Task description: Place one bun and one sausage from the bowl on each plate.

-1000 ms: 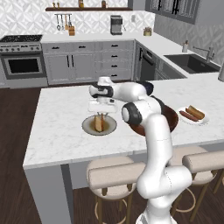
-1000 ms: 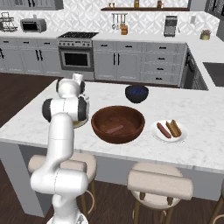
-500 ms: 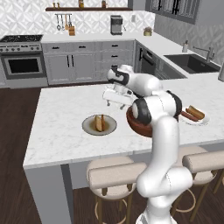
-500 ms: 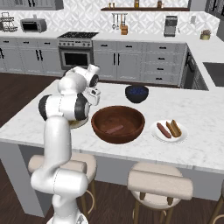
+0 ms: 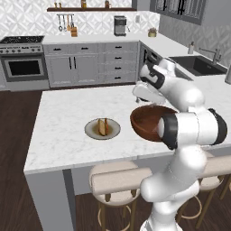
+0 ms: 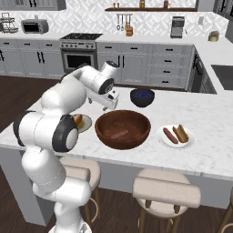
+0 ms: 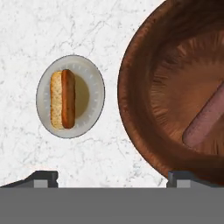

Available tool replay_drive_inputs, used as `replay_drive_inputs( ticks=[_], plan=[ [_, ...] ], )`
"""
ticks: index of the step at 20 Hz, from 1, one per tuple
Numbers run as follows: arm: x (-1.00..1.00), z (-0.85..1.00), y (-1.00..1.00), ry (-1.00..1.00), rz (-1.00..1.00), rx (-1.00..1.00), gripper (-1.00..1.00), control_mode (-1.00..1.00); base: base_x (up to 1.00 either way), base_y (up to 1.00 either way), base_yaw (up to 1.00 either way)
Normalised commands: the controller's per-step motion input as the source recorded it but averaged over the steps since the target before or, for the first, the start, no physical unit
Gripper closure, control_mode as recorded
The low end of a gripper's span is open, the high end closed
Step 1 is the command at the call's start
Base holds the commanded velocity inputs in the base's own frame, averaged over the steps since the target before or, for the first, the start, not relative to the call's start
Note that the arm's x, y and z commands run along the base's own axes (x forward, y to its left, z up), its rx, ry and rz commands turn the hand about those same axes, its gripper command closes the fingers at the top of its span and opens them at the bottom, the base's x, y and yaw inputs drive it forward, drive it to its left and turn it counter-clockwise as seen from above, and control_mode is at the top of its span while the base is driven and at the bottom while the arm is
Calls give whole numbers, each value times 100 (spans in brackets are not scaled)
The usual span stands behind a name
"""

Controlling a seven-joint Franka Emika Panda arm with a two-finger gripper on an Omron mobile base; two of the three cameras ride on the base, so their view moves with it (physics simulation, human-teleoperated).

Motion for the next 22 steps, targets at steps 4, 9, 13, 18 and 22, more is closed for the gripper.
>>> replay_drive_inputs(
  ticks=[4, 9, 13, 18, 22],
  plan=[
    [-14, -8, -86, 13, -38, -19, -100, -100, 0, 0, 0],
    [3, -45, -70, 20, -39, -8, -100, -100, 0, 0, 0],
    [27, -52, -62, 7, -21, 0, -100, -100, 0, 0, 0],
    [47, -71, -13, 1, -11, 0, -100, -100, 0, 0, 0],
    [56, -56, 0, 0, -7, -1, -100, -100, 0, 0, 0]
  ],
)
